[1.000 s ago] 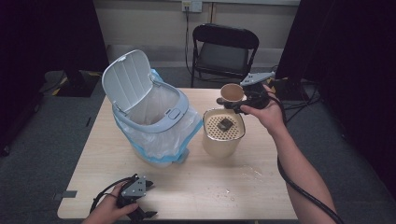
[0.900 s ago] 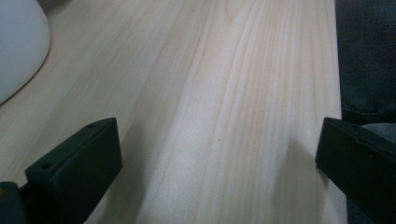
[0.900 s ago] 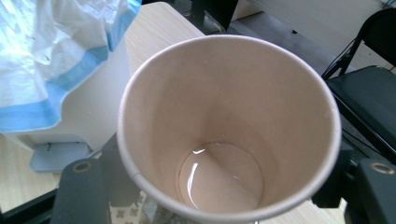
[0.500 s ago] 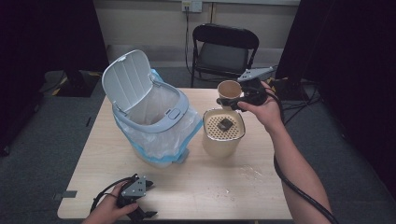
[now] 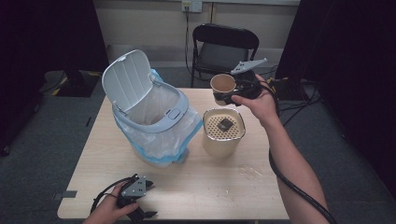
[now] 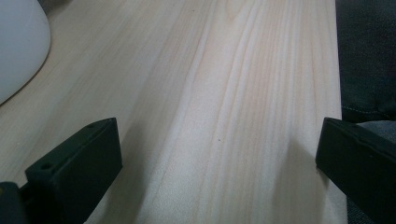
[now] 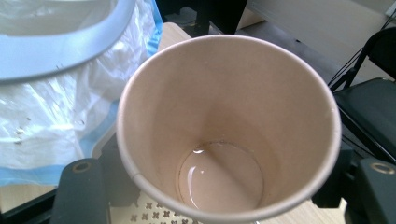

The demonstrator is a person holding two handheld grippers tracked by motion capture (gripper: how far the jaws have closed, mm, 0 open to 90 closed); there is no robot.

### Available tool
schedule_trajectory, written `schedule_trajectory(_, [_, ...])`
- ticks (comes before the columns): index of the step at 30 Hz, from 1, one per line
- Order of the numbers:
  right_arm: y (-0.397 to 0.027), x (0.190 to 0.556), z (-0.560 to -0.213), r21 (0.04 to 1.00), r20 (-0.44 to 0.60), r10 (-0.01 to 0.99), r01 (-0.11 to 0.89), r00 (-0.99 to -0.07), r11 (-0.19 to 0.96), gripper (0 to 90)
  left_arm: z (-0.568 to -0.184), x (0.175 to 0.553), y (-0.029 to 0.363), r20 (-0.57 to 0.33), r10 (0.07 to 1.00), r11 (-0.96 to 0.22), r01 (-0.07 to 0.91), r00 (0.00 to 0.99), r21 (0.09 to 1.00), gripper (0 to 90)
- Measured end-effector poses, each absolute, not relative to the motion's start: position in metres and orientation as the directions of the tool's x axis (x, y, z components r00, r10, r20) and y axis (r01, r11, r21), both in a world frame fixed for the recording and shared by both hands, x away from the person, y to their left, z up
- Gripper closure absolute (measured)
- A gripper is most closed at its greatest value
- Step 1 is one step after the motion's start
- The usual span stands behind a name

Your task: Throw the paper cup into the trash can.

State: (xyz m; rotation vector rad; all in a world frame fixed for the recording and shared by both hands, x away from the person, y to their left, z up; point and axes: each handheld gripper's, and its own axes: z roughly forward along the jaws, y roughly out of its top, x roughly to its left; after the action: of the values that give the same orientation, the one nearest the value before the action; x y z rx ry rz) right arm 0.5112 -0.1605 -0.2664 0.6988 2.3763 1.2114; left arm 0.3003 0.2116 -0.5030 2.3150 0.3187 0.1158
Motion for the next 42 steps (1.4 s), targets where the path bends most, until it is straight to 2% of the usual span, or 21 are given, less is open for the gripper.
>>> schedule_trajectory(14, [-0.147, 0.511, -0.243, 0.824, -0.112, 0.563, 0.240, -0.819, 0.513, 28.2, -0.503, 0.300, 0.212, -0.014, 0.264, -0.665, 0.193, 0.964, 0.722, 0.0])
schedule_trajectory(42, [-0.112, 0.507, -0.227, 0.830, -0.110, 0.523, 0.212, -0.845, 0.516, 28.2, -0.503, 0.300, 0.212, -0.015, 0.264, -0.664, 0.193, 0.964, 0.722, 0.0])
